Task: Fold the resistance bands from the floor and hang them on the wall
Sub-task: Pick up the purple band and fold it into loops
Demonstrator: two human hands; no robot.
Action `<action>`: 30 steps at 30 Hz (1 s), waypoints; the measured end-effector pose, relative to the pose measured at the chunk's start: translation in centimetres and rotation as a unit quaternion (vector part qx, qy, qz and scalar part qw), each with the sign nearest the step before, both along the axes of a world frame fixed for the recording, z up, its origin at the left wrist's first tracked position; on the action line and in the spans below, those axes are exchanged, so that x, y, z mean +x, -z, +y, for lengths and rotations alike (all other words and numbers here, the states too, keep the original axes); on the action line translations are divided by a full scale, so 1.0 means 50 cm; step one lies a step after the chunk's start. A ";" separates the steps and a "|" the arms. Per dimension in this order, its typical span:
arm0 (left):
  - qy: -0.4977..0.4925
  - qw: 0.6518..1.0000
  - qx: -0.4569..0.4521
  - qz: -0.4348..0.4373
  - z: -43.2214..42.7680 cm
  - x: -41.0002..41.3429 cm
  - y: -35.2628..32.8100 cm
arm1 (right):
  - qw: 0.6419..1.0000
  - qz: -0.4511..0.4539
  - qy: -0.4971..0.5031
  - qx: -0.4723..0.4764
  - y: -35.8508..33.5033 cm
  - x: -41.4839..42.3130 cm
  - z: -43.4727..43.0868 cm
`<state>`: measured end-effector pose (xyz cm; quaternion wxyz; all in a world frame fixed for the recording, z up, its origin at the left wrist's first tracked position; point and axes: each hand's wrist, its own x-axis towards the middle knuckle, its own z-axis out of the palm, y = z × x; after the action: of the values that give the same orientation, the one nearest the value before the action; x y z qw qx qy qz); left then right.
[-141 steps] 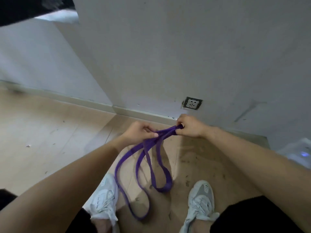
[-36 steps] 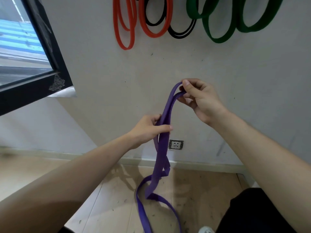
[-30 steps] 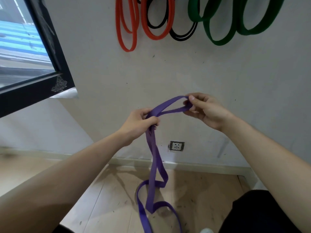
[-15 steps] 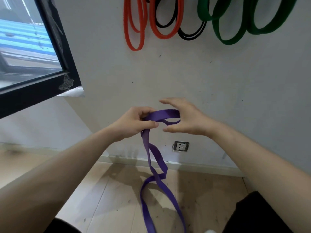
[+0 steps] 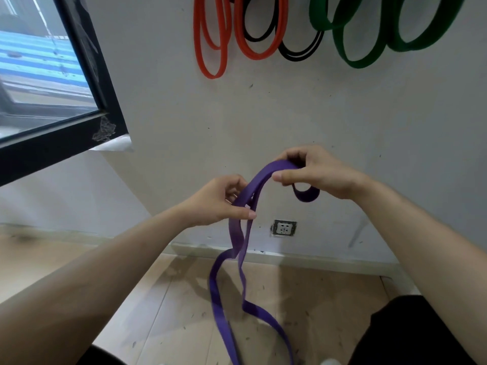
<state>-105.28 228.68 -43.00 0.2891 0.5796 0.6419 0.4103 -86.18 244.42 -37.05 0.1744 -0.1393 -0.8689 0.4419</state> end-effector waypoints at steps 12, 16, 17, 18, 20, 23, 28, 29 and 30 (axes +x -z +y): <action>-0.039 0.990 0.053 -0.127 0.034 0.052 -0.030 | 0.953 0.258 0.092 -0.133 -0.044 0.030 -0.009; -0.020 0.991 0.047 -0.127 0.058 0.086 -0.041 | 0.939 0.287 0.102 -0.162 -0.059 0.030 -0.015; -0.012 0.991 0.040 -0.128 0.065 0.097 -0.043 | 0.940 0.284 0.101 -0.159 -0.061 0.029 -0.016; -0.004 0.991 0.034 -0.132 0.070 0.107 -0.046 | 0.941 0.283 0.099 -0.156 -0.062 0.029 -0.017; 0.014 0.989 0.024 -0.142 0.078 0.124 -0.049 | 0.940 0.286 0.101 -0.156 -0.064 0.030 -0.017; 0.020 0.991 0.020 -0.129 0.082 0.135 -0.044 | 0.934 0.297 0.113 -0.163 -0.065 0.038 -0.010; -0.036 0.993 0.064 -0.098 0.077 0.124 -0.032 | 0.931 0.300 0.122 -0.169 -0.062 0.060 0.017; -0.042 0.992 0.073 -0.091 0.075 0.120 -0.030 | 0.930 0.300 0.125 -0.171 -0.060 0.064 0.023; -0.048 0.993 0.082 -0.076 0.074 0.116 -0.029 | 0.929 0.299 0.130 -0.175 -0.058 0.067 0.030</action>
<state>-99.48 232.35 -41.55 0.2686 0.5372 0.6091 0.5180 -82.83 245.91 -34.16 0.4550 -0.1404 -0.6595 0.5817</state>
